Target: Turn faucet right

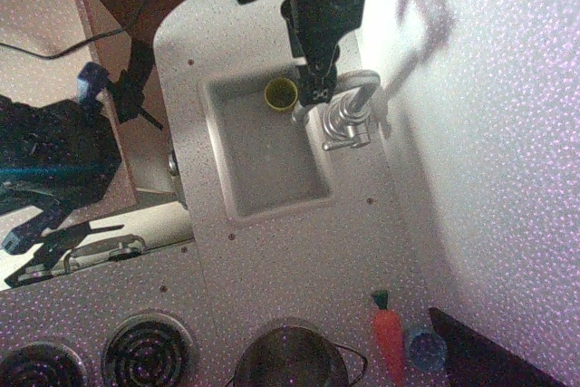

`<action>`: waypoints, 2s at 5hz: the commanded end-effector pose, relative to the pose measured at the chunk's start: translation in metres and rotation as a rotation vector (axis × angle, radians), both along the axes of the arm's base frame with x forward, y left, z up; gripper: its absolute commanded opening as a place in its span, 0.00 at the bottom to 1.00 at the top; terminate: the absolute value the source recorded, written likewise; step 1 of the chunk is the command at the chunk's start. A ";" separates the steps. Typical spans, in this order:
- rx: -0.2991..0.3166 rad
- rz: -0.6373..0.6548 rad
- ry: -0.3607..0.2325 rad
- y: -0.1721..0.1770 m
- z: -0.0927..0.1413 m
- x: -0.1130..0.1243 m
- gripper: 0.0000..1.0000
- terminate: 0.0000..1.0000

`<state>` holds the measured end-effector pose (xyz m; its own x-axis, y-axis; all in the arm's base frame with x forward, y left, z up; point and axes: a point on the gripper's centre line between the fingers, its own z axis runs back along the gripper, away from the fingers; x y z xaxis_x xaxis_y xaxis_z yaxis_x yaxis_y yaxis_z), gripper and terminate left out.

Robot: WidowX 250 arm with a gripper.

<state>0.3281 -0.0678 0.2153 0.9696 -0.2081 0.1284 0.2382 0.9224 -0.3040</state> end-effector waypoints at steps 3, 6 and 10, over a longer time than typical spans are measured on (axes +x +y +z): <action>0.019 -0.068 0.103 -0.002 -0.023 -0.028 1.00 0.00; -0.247 -0.037 -0.229 -0.026 -0.048 -0.013 1.00 0.00; -0.241 -0.112 -0.170 -0.033 -0.046 0.019 1.00 0.00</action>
<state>0.3390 -0.1086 0.1549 0.9260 -0.2691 0.2646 0.3666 0.8078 -0.4616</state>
